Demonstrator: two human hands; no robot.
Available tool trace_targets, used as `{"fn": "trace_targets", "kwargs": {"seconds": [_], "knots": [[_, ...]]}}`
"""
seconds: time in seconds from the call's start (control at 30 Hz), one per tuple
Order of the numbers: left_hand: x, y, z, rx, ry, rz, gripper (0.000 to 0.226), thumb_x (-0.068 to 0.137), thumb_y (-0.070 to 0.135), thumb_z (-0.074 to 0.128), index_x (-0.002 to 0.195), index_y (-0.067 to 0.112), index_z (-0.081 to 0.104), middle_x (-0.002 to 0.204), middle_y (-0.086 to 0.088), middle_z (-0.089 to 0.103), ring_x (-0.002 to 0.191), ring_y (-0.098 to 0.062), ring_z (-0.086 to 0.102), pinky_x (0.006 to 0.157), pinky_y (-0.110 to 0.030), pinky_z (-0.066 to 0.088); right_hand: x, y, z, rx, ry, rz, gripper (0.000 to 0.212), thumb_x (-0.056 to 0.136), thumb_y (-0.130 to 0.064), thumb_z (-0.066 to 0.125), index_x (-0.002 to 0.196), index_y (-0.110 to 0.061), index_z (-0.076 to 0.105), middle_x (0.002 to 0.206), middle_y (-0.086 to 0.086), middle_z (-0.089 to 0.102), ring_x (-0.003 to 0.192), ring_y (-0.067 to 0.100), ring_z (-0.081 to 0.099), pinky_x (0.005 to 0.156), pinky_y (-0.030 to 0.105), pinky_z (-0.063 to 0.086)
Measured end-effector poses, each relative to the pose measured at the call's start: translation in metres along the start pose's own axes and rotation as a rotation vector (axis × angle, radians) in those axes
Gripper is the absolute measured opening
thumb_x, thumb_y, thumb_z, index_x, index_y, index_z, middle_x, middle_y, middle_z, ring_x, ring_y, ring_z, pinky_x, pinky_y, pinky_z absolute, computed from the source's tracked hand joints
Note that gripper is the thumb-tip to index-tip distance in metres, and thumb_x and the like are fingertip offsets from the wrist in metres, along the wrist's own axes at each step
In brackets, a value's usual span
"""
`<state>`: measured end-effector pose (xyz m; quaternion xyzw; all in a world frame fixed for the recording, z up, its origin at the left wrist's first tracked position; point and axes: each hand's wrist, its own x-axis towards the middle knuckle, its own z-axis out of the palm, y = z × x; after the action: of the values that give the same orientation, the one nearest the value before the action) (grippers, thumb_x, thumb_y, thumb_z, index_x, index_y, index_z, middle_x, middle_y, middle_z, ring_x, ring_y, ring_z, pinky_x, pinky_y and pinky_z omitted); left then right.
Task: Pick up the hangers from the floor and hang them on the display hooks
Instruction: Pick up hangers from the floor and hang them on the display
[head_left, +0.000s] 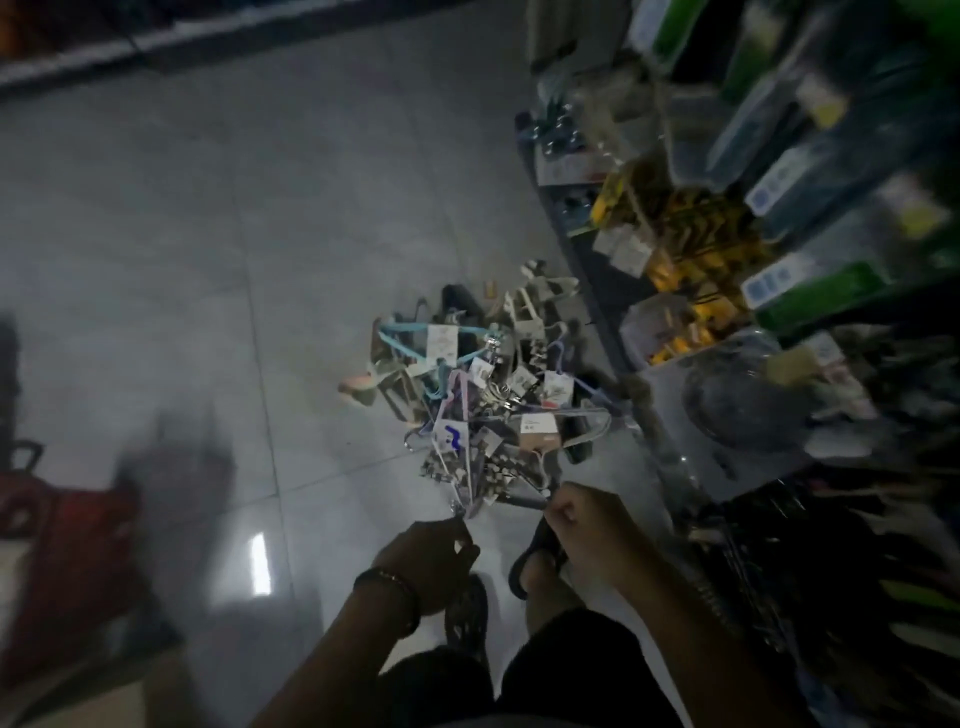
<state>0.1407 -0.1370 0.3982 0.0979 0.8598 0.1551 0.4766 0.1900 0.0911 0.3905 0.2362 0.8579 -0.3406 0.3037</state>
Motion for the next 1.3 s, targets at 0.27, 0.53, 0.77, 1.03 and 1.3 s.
{"fn": "trace_targets", "kwargs": {"seconds": [0.27,0.53,0.77,1.03,1.3], "knots": [[0.184,-0.046,0.011,-0.166,-0.015,-0.205,0.028,0.104,0.037,0.056,0.121,0.02,0.07,0.118,-0.004,0.074,0.111,-0.026,0.069,0.097,-0.038,0.055,0.225,0.023,0.039,-0.158,-0.309,-0.013,0.02,0.106,-0.031,0.051,0.096,-0.017,0.061,0.093,0.006,0.069,0.083,0.019,0.066,0.067,0.031,0.05],[0.416,-0.12,0.023,-0.042,-0.034,-0.12,0.041,0.109,0.034,0.049,0.146,0.017,0.053,0.146,-0.009,0.057,0.13,-0.026,0.057,0.109,-0.041,0.05,0.442,0.014,0.126,-0.245,-0.236,-0.095,0.01,0.104,-0.025,0.058,0.097,-0.019,0.058,0.087,0.0,0.063,0.076,0.013,0.061,0.06,0.029,0.045],[0.558,-0.186,0.063,0.144,-0.236,-0.064,0.08,0.102,0.059,0.05,0.167,0.026,0.017,0.176,-0.003,-0.01,0.162,-0.035,0.0,0.129,-0.055,0.02,0.624,-0.042,0.201,-0.47,0.049,-0.289,0.039,0.093,-0.01,0.065,0.132,-0.01,0.058,0.127,0.014,0.061,0.117,0.034,0.06,0.086,0.039,0.05],[0.577,-0.212,0.109,0.142,-0.175,-0.005,0.077,0.104,0.056,0.044,0.168,0.032,0.007,0.173,0.005,-0.024,0.159,-0.043,-0.016,0.124,-0.069,-0.004,0.705,-0.032,0.238,-0.854,0.03,-0.181,0.038,0.093,-0.025,0.068,0.13,-0.024,0.063,0.137,0.006,0.058,0.138,0.036,0.041,0.116,0.063,0.02],[0.576,-0.218,0.115,0.008,-0.147,-0.001,0.07,0.103,0.06,0.044,0.164,0.04,0.017,0.173,0.011,-0.021,0.158,-0.042,-0.02,0.123,-0.072,-0.006,0.711,-0.082,0.196,-0.779,0.086,-0.39,0.026,0.101,-0.023,0.061,0.124,-0.015,0.07,0.125,0.013,0.062,0.114,0.037,0.061,0.094,0.043,0.051]]}}
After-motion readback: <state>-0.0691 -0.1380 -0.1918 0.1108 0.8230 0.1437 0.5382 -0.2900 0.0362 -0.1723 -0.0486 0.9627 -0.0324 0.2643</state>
